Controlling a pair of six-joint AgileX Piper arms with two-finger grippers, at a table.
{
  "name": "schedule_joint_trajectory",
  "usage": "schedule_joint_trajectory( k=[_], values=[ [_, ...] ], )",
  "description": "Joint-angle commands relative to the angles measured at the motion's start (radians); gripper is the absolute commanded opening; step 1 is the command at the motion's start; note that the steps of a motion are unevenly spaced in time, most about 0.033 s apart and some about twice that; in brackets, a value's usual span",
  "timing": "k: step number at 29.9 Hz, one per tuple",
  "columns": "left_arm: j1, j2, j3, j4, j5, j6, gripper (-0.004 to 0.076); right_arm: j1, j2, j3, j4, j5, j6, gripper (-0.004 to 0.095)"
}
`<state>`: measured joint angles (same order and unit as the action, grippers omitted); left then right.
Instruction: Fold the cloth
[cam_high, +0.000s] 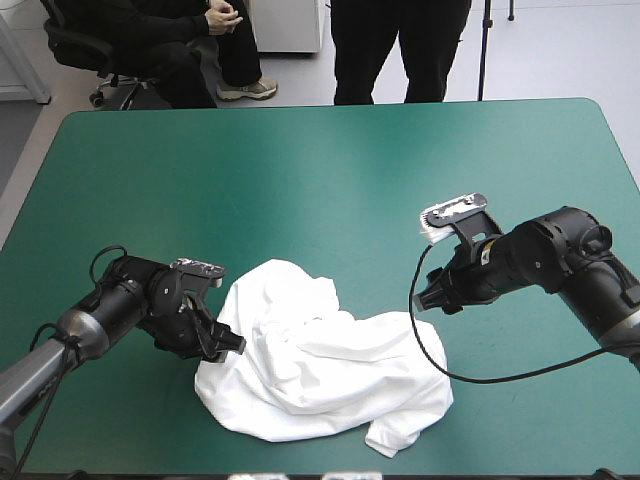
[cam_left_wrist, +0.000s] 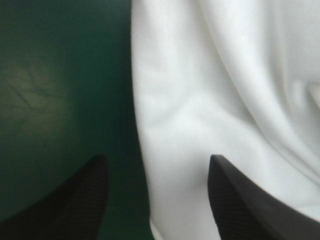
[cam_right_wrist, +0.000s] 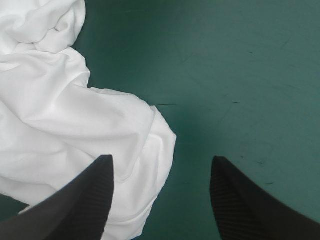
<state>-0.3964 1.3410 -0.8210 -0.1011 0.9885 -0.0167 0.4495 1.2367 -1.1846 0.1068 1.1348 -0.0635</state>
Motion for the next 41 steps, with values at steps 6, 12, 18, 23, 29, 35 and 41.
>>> schedule_joint_trajectory(
  k=[6, 12, 18, 23, 29, 35, 41],
  values=[
    [-0.006, 0.105, -0.012, 0.011, -0.084, -0.009, 0.0408, -0.008, -0.025, -0.022, 0.000, -0.032, 0.003, 0.0520],
    [-0.006, 0.205, -0.012, -0.078, -0.083, 0.054, 0.0196, -0.008, -0.025, -0.022, 0.000, -0.026, 0.005, 0.0521],
    [-0.006, 0.208, -0.012, -0.103, -0.105, 0.089, -0.0017, -0.008, -0.025, 0.002, -0.003, 0.047, 0.021, 0.0547],
    [-0.006, 0.208, -0.012, -0.103, -0.113, 0.089, -0.0017, 0.027, -0.025, 0.082, 0.005, 0.027, 0.063, 0.0552],
    [-0.006, 0.208, -0.012, -0.103, -0.114, 0.089, -0.0017, 0.137, -0.025, 0.196, -0.101, -0.145, 0.241, 0.0551],
    [-0.006, 0.208, -0.012, -0.105, -0.107, 0.089, -0.0017, 0.146, -0.011, 0.282, -0.200, -0.209, 0.337, 0.0550],
    [-0.006, 0.208, -0.012, -0.111, -0.109, 0.089, -0.0017, 0.153, 0.038, 0.314, -0.150, -0.264, 0.296, 0.0549]
  ],
)
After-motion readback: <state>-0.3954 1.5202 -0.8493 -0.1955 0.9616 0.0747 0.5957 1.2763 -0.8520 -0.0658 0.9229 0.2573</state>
